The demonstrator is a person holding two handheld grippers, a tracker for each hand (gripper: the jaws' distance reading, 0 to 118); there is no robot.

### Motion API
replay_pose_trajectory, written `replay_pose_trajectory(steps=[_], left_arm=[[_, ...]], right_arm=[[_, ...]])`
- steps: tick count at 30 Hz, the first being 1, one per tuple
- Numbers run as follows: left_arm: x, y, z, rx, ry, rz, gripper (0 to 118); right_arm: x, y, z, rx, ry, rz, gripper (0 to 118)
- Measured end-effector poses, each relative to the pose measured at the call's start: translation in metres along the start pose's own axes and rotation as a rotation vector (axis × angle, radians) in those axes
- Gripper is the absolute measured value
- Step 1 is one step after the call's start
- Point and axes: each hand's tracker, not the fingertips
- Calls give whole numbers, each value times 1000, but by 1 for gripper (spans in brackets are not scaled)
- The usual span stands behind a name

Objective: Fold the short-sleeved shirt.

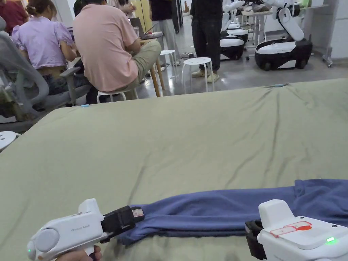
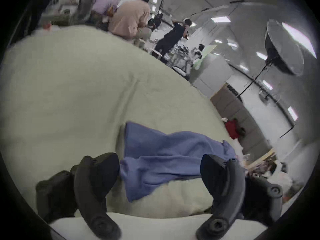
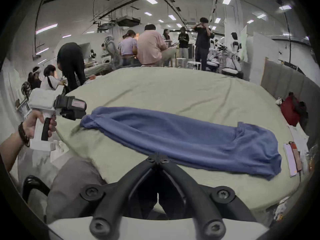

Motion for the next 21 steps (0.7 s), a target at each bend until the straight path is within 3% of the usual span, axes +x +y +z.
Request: replay_pose_trajectory(steps=[4, 11, 12, 13, 14, 16, 21], left_arm=[[-25, 2, -29, -53, -32, 136, 98], [-20, 14, -61, -25, -120, 79, 95], [-18, 16, -62, -42, -121, 59, 81], [-18, 17, -62, -42, -110, 59, 29], [-20, 19, -60, -48, -93, 55, 11], [-31, 21, -64, -107, -86, 123, 11], [-22, 26, -46, -50, -94, -20, 11]], right_arm=[[-2, -2, -4, -18, 19, -27, 0], [2, -5, -12, -57, -12, -46, 0], [4, -5, -14, -63, -13, -50, 0], [5, -6, -14, -67, -15, -57, 0], [6, -7, -15, -72, -19, -64, 0], [7, -7, -17, -85, -25, -70, 0], [5, -5, -11, -92, -18, -65, 0]])
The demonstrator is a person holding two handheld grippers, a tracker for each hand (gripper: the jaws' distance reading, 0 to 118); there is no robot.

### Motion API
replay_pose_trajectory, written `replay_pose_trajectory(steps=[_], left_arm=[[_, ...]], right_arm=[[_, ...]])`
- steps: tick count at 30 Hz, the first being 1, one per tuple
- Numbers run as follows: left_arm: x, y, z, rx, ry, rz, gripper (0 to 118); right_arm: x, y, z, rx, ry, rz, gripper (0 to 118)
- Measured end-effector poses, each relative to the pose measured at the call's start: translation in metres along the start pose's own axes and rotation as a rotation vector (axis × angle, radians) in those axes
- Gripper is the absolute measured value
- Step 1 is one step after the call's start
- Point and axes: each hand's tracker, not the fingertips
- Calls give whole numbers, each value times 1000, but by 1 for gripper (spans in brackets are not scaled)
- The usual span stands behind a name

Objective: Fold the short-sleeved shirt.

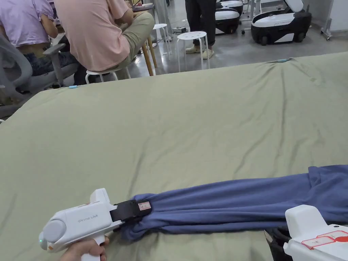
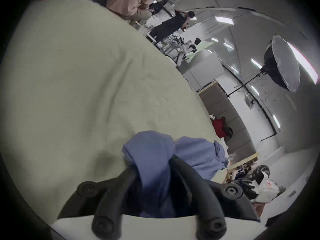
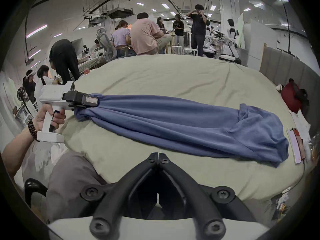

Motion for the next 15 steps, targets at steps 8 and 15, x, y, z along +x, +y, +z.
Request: replay_pose_trajectory(steps=[8, 15], left_arm=[[-43, 39, 74, 176, 277, 43, 11], [-24, 35, 105, 182, 284, 59, 11]], right_arm=[[-8, 16, 0, 60, -78, 55, 0], [-20, 11, -3, 59, -24, 65, 0]])
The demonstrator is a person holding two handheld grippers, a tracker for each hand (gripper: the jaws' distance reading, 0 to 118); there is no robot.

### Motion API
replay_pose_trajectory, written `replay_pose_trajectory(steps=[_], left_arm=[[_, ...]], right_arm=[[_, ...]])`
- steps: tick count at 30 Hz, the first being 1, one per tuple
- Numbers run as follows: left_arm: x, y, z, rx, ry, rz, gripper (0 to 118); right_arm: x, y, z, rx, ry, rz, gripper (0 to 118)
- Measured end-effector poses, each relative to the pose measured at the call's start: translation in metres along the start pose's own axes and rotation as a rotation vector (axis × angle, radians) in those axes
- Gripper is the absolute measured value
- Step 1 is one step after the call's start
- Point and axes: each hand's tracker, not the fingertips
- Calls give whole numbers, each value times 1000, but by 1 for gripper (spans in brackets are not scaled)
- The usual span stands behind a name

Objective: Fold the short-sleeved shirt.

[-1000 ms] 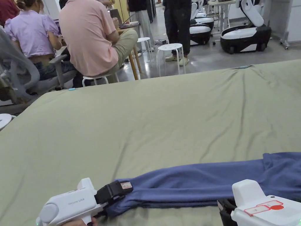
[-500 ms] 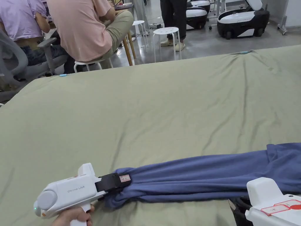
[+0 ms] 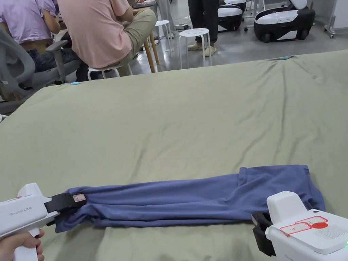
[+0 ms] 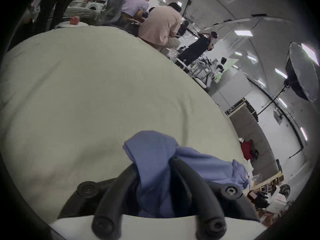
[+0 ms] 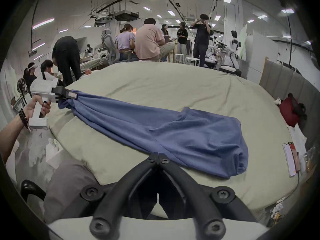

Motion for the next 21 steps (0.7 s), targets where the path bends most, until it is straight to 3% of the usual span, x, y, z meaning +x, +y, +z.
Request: replay_pose_trajectory(steps=[5, 10, 17, 19, 21], left_arm=[[71, -5, -10, -79, -162, 18, 11], [159, -34, -54, -185, -299, -117, 11], [201, -68, -158, -398, -224, -107, 12], [202, -79, -174, -433, -158, -86, 23], [203, -85, -173, -394, -206, -74, 51]], right_arm=[[-1, -6, 4, -4, 22, -7, 0], [10, -12, 19, 24, 2, -47, 0], [39, -32, 50, 49, -46, -119, 0], [49, -38, 58, 50, -59, -128, 0], [58, -43, 65, 52, -73, -142, 0]])
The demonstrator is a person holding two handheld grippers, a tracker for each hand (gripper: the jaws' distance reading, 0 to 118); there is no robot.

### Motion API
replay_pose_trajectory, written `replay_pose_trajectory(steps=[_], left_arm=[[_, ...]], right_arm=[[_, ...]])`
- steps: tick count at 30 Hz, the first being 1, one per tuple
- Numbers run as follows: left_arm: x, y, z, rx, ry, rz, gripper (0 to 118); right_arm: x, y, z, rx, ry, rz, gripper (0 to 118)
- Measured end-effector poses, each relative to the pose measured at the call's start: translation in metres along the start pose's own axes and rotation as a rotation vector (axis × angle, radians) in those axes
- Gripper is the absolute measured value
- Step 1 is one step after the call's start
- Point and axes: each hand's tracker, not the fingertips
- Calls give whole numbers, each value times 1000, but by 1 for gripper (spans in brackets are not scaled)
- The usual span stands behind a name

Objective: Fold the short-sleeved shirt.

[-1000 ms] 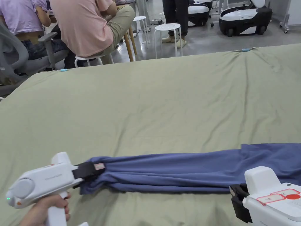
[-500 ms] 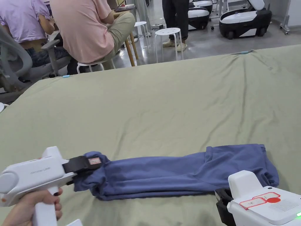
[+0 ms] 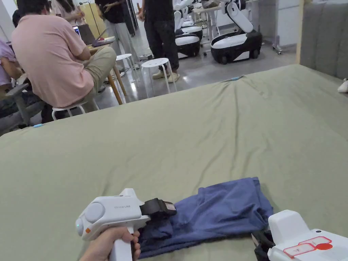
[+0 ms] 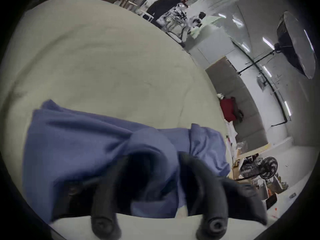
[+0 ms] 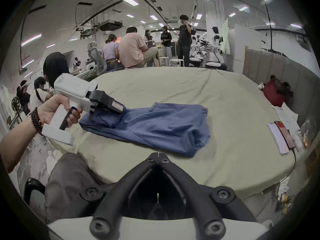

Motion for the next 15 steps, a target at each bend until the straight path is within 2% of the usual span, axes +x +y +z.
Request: replay_pose_trajectory(steps=[1, 2, 4, 9, 10, 11, 12, 13, 14, 15], left_arm=[[3, 0, 4, 33, -59, 29, 71], [9, 0, 11, 51, -81, 48, 84], [16, 1, 24, 75, -82, 15, 118], [21, 5, 65, 134, 47, -132, 116], [17, 3, 74, 138, 39, -122, 108], [14, 0, 84, 146, 33, -112, 92], [7, -2, 93, 157, 26, -96, 69], [3, -4, 98, 163, 24, -81, 27], [-2, -5, 101, 165, 38, -77, 5], [-8, -6, 102, 163, 77, -79, 0]], right_arm=[[5, -2, 2, -1, -6, -10, 0], [9, -3, 3, -2, -12, -22, 0], [14, -7, 4, -2, -22, -32, 0], [6, -8, -1, -3, -27, -5, 0], [2, -8, -1, -1, -18, 3, 0], [-1, -7, -1, 1, -4, 7, 0], [-4, -5, -4, 1, 15, 12, 0], [-8, -4, -5, 1, 26, 17, 0], [-13, -4, -6, 2, 35, 23, 0], [-16, -2, -8, 4, 44, 29, 0]])
